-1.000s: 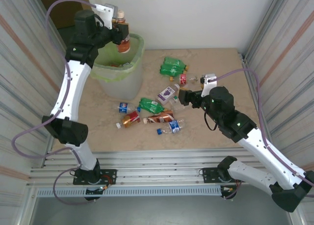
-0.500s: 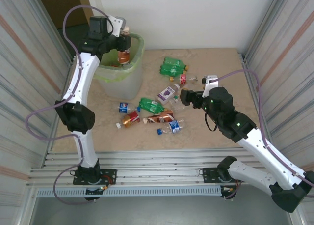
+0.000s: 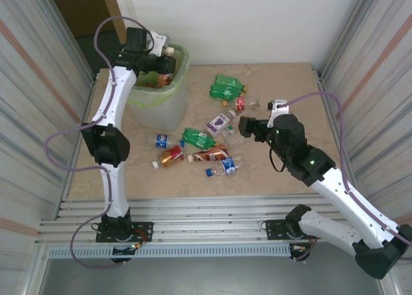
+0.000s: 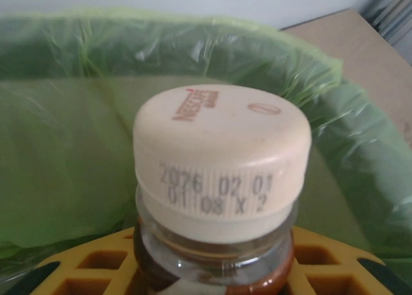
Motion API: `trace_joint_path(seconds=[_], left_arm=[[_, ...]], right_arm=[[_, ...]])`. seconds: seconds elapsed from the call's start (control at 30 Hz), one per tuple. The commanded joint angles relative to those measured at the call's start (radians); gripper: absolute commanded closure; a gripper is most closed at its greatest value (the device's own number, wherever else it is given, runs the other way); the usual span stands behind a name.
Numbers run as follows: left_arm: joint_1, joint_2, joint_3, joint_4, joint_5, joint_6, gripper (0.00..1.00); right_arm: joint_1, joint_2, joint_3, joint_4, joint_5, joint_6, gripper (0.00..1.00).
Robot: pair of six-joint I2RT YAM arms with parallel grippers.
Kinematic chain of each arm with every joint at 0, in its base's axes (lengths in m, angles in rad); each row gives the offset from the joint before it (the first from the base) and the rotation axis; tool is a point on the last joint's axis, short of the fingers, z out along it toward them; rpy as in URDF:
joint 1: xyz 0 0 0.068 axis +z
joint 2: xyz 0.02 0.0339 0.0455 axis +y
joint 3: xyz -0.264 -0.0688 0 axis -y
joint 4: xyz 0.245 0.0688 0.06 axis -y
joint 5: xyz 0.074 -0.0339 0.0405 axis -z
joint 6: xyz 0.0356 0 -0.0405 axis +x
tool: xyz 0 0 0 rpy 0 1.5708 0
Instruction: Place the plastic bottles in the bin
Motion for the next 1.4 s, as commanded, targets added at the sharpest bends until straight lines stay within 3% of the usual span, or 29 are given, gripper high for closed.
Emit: trace_joint_path(seconds=[0.0, 0.2, 0.47, 0.8, 1.1, 1.37], left_arm=[[0.006, 0.013, 0.038, -0.034, 0.047, 0.012, 0.55], [0.007, 0.022, 0.050, -0.051, 0.058, 0.000, 0.33], [0.008, -0.016, 0.075, -0.053, 0.031, -0.010, 0.19], [0.008, -0.152, 0.048, -0.044, -0.031, -0.030, 0.08], [0.005, -0.318, -0.085, 0.022, -0.050, -0.046, 0.04], [-0.080, -0.551, -0.365, 0.120, -0.128, -0.013, 0.02]], right_arm=[[-0.009, 0.002, -0.004, -0.016, 0.017, 0.029, 0.02], [-0.020, 0.009, -0.006, -0.022, 0.011, 0.039, 0.02], [-0.029, 0.010, -0.011, -0.024, 0.002, 0.048, 0.02], [-0.038, 0.004, -0.021, -0.024, -0.005, 0.051, 0.02], [-0.051, 0.004, -0.034, -0.025, -0.012, 0.061, 0.02], [-0.067, 0.012, -0.042, -0.038, -0.006, 0.080, 0.02]])
